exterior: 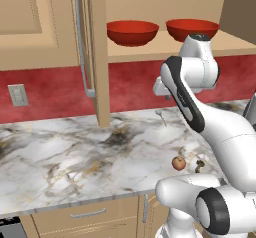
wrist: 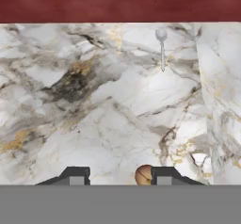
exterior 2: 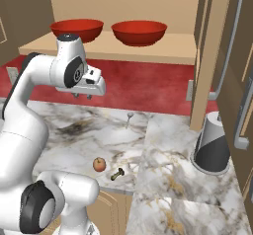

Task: Pick both bowls and place them on the counter. Then place the mushroom in one bowl and place the peach in the other bowl.

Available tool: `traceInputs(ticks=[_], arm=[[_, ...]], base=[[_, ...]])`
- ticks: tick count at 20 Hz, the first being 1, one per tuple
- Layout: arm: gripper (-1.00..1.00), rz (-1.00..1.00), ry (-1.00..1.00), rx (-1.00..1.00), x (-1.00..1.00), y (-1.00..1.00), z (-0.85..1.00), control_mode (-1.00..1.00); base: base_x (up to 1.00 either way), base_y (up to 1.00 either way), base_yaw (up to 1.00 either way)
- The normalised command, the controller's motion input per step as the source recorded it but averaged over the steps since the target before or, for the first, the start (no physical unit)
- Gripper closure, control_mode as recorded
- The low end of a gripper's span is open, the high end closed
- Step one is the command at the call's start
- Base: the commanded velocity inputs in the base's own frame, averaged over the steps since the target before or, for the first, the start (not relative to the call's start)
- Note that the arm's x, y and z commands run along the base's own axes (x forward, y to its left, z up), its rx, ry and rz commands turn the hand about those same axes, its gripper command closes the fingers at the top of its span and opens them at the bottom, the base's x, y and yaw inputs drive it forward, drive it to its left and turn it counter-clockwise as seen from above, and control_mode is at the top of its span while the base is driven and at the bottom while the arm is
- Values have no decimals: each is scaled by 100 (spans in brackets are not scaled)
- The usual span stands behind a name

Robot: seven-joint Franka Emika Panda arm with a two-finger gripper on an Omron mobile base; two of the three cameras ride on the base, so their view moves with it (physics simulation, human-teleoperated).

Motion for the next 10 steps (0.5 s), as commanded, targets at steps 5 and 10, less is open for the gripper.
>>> traceInputs(ticks=[5, 10], arm=[[-100, 1, -2, 2, 5, -14, 0, -100], [-100, 14, -22, 0, 0, -3, 36, -100]], base=[[0, 0, 0], [0, 0, 0]])
